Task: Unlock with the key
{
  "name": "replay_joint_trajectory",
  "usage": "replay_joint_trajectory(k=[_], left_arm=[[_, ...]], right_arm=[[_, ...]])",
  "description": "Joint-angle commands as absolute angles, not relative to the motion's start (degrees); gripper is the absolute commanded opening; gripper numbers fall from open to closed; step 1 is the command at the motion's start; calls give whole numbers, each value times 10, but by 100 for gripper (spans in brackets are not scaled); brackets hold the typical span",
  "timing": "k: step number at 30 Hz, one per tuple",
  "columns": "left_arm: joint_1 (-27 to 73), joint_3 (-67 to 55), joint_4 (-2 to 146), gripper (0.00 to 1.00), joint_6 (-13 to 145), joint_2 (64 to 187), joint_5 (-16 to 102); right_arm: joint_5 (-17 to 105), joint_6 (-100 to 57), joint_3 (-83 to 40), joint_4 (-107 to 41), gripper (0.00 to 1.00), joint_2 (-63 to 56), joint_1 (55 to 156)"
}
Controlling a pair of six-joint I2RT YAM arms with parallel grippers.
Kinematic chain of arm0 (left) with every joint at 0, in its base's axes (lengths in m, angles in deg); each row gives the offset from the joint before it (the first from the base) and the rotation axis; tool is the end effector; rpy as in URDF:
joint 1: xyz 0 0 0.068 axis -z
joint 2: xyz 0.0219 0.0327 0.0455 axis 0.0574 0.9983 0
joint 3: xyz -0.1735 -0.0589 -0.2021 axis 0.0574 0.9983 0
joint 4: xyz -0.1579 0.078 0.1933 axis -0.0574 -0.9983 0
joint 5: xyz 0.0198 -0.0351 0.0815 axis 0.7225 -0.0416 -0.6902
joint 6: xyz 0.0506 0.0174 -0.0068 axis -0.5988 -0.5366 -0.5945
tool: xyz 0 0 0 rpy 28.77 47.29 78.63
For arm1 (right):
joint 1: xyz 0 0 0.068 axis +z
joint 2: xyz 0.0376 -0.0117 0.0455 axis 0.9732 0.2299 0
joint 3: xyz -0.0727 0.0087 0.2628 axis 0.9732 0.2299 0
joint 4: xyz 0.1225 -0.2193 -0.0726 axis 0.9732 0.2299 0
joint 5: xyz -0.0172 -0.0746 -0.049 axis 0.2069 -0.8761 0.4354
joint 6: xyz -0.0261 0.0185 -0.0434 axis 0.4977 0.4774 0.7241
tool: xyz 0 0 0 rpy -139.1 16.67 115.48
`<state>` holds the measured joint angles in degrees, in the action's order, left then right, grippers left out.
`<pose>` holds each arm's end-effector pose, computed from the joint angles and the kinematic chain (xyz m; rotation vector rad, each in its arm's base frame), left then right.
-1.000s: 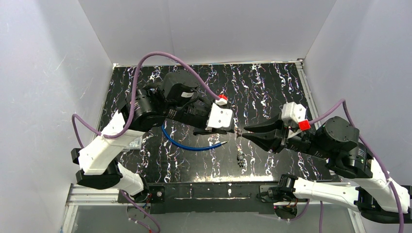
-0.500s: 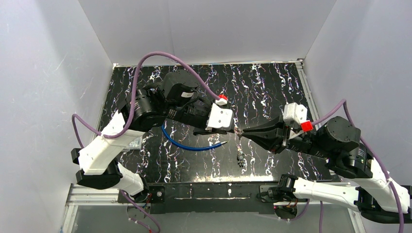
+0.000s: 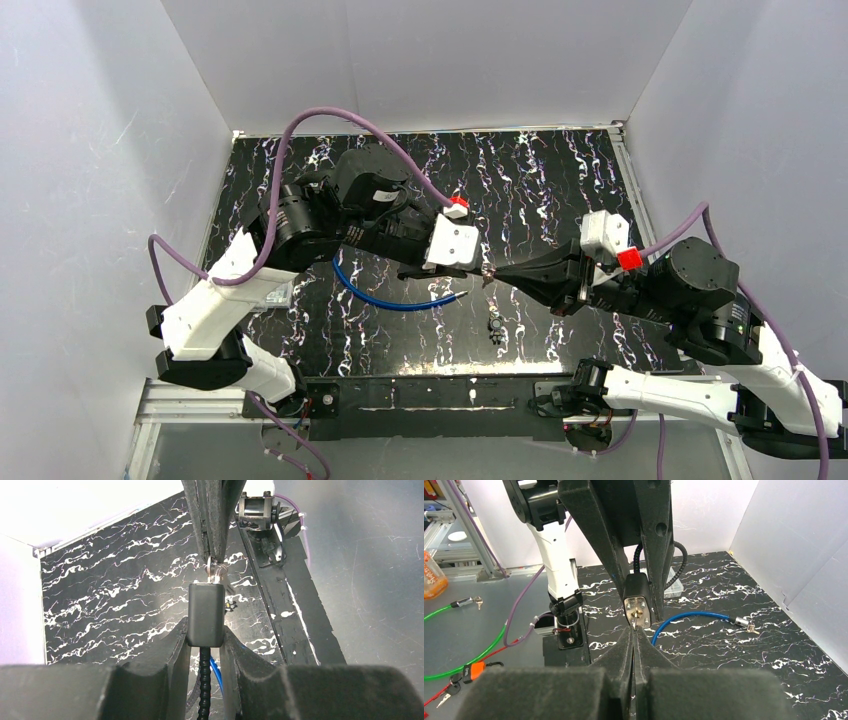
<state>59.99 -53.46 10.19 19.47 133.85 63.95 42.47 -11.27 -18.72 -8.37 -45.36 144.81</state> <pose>0.0976 -0.2325 0.5256 1.7330 1.0436 -0.8176 0.0317 0.0891 0.4815 -0.9511 1.1673 0.9975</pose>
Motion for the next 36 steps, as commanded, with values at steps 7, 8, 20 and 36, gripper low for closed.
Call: replay_joint_trajectory(k=[7,8,20,36], left_arm=[[603,-565,117,0,201,1333,652],[603,-569,117,0,203,1335,653],[617,-578,112,0,192,1345,650],[636,-581,106,0,161,1351,627]], right_arm=[[417,-117,-178,-126,1,-445,1448],[417,-117,-176,-129,1,-445,1448],[436,-139,-154,-186,1,-422,1448],[420,-174,-114,-229,1,-421,1447]])
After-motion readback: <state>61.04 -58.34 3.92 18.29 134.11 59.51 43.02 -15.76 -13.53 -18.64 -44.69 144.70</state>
